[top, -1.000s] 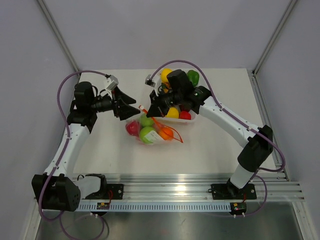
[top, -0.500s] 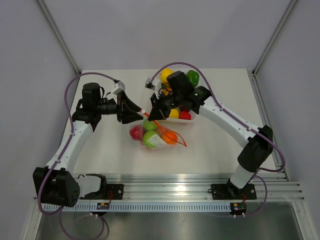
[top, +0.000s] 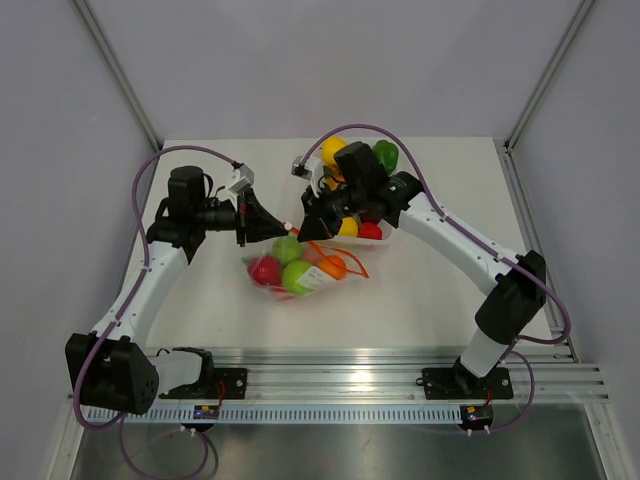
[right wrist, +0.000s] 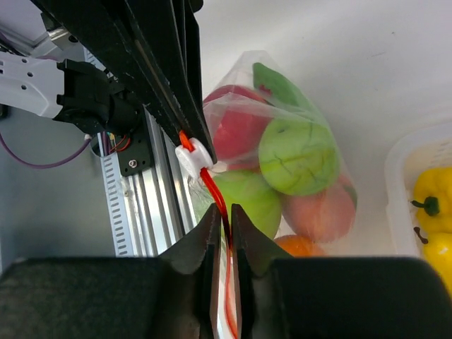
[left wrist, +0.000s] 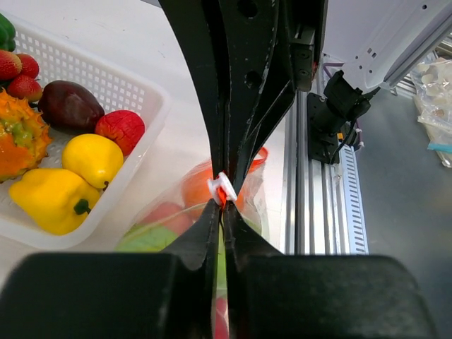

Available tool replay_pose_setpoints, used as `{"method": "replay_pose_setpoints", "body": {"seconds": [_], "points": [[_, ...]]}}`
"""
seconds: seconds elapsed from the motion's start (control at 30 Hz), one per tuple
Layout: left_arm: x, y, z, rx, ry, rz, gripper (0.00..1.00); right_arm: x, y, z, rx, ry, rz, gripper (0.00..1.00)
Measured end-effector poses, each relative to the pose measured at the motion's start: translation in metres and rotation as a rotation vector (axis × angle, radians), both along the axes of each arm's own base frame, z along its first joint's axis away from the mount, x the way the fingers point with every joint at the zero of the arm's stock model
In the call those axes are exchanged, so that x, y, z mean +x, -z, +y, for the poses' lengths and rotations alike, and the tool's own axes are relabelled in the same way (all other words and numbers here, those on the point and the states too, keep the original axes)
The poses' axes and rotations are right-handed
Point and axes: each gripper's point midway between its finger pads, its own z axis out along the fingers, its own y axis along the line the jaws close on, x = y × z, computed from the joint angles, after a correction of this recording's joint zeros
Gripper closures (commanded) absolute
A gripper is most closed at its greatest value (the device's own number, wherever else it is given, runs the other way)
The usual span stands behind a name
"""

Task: Place the food in the zip-top bag and seal the zipper
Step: Adjust the zipper food storage bag at the center of the board, then zip the zipper food storage bag at the center of the board.

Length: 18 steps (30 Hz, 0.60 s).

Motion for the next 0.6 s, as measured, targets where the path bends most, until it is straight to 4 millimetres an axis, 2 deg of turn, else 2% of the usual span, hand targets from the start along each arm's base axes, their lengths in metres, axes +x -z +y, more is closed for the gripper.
{"method": "replay_pose_setpoints", "body": {"seconds": [0.1, 0.2, 0.27, 0.33, 0.43, 0.6], "points": [[-0.001, 0.000, -0.001, 0.000, 0.006, -0.002, 1.00, 0.001, -0.001, -0.002, -0.001, 0.008, 0.008, 0.66], [-0.004, 0.001, -0.002, 0.000, 0.015, 0.006, 1.00, 0.001, -0.006, -0.003, 0.007, 0.012, 0.000, 0.64], [-0.005, 0.002, -0.002, -0.001, 0.021, 0.009, 1.00, 0.001, -0.013, -0.006, 0.018, 0.018, -0.008, 0.59], [-0.006, 0.002, -0.003, -0.003, 0.027, 0.009, 1.00, 0.000, -0.021, -0.009, 0.032, 0.025, -0.017, 0.49], [-0.008, 0.002, -0.003, -0.004, 0.033, 0.013, 1.00, -0.001, -0.034, -0.011, 0.060, 0.030, -0.031, 0.43], [-0.009, 0.003, -0.003, -0.003, 0.036, 0.021, 1.00, -0.005, -0.050, -0.005, 0.122, 0.014, -0.018, 0.43]]}}
